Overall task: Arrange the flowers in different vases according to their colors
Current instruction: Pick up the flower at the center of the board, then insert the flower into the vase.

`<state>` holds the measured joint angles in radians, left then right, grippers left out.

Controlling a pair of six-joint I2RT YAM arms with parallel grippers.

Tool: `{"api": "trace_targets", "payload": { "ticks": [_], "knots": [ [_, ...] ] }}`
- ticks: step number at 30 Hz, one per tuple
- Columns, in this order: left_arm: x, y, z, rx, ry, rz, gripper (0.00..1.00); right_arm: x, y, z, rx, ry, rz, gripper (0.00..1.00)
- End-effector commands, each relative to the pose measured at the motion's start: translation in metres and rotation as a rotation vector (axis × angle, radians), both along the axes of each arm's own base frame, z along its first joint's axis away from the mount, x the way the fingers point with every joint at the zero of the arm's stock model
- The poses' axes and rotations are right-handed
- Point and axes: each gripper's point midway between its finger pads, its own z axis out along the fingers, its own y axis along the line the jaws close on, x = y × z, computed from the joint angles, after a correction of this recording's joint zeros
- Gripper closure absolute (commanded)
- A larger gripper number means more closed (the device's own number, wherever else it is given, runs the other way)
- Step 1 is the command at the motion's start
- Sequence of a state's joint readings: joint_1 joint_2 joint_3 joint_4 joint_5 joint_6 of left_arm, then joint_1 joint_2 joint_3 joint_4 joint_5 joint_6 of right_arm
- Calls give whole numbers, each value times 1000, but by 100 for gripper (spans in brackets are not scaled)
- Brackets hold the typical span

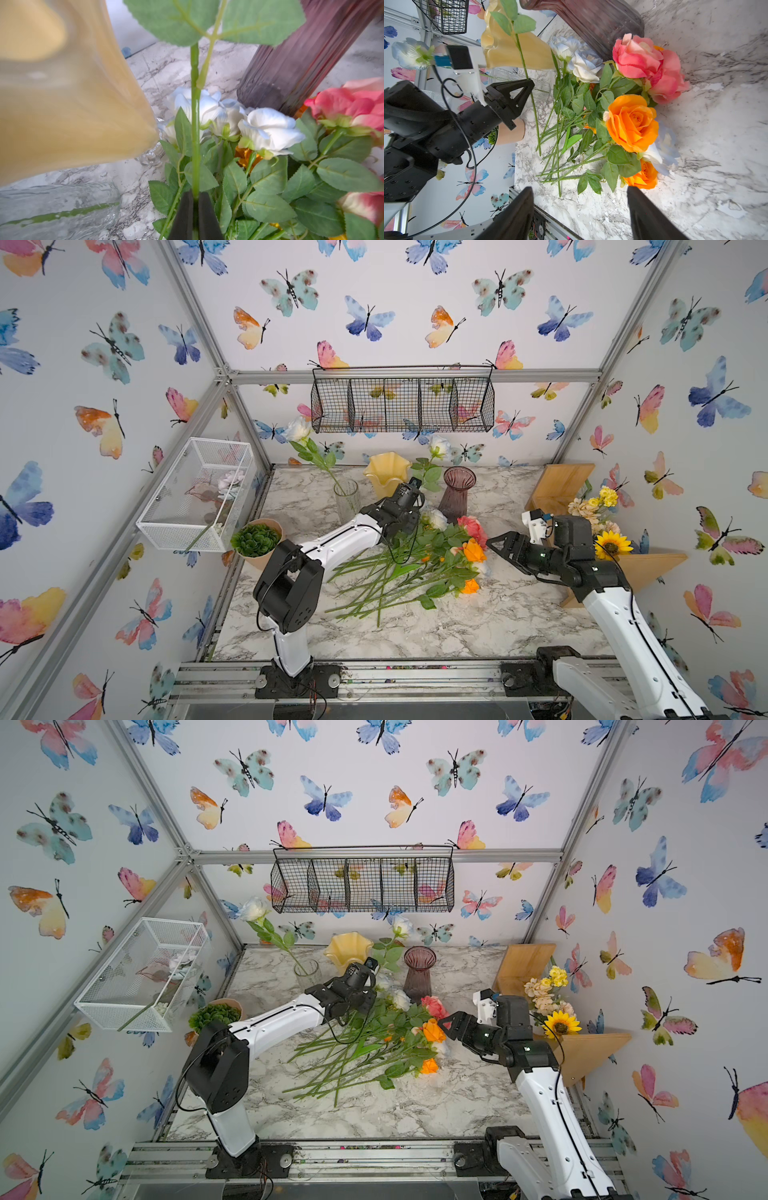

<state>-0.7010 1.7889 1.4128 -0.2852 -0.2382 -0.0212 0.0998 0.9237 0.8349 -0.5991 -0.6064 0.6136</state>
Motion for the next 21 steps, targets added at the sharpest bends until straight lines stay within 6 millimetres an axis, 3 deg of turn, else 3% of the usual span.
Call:
{"api": "trace_targets", "payload": {
  "ticks": [1, 8, 12, 18, 21],
  "knots": [
    [9, -3, 73, -79, -161, 14, 100, -1, -1, 2, -8, -4, -9, 27],
    [6, -10, 191, -229, -351, -1, 100, -2, -2, 4, -9, -10, -12, 27],
    [-4, 6, 249, -299, -463, 31, 100, -2, -2, 6, -9, -15, -12, 27],
    [-19, 47, 303, -334, -637, 127, 100, -2, -1, 7, -8, -21, -10, 27],
    [-17, 72, 318, -357, -699, 191, 100, -1, -1, 9, -6, -25, -9, 27]
  ]
}}
